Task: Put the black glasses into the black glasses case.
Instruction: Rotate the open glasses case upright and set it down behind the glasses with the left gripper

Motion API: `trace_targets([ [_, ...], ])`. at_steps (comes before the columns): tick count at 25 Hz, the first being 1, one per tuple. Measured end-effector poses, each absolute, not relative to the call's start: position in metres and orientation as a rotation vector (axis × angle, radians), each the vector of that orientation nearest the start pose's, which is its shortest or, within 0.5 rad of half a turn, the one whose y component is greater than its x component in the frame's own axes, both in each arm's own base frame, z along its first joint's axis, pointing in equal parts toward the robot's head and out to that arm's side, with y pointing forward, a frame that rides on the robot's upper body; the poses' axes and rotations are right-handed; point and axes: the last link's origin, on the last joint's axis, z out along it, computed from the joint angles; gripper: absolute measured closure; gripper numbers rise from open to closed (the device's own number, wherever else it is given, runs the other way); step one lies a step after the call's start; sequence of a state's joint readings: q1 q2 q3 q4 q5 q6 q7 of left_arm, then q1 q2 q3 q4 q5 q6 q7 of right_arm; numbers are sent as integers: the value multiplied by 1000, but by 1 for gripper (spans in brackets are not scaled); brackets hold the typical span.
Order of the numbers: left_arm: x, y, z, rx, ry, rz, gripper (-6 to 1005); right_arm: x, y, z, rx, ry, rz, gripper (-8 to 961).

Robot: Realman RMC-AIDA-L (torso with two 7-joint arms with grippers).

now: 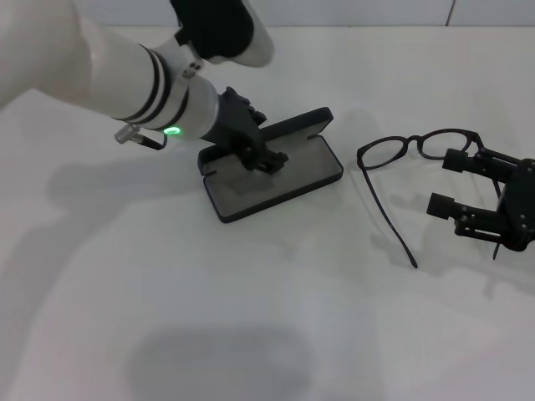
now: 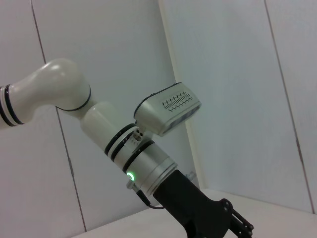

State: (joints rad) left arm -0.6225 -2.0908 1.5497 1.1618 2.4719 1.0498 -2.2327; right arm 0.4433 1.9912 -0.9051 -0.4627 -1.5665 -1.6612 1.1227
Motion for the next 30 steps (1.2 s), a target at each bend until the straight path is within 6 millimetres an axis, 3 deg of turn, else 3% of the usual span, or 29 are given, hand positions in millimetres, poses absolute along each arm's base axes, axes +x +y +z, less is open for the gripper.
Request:
trace_targets([
  [7,-160,387,-60,-2634,-263,293,429,270,302,9,-2630,461,1040,253],
  [13,-158,390,-59,-2620,-233,280,676,269,303,9,-2629,459,1038,256],
  [23,-154,385,-48,-2603,-23,267,794,271,303,10,-2611,467,1034,261],
  [30,-159,378,-53,-2643,166,313,773,271,306,7,-2598,476,1023,264],
])
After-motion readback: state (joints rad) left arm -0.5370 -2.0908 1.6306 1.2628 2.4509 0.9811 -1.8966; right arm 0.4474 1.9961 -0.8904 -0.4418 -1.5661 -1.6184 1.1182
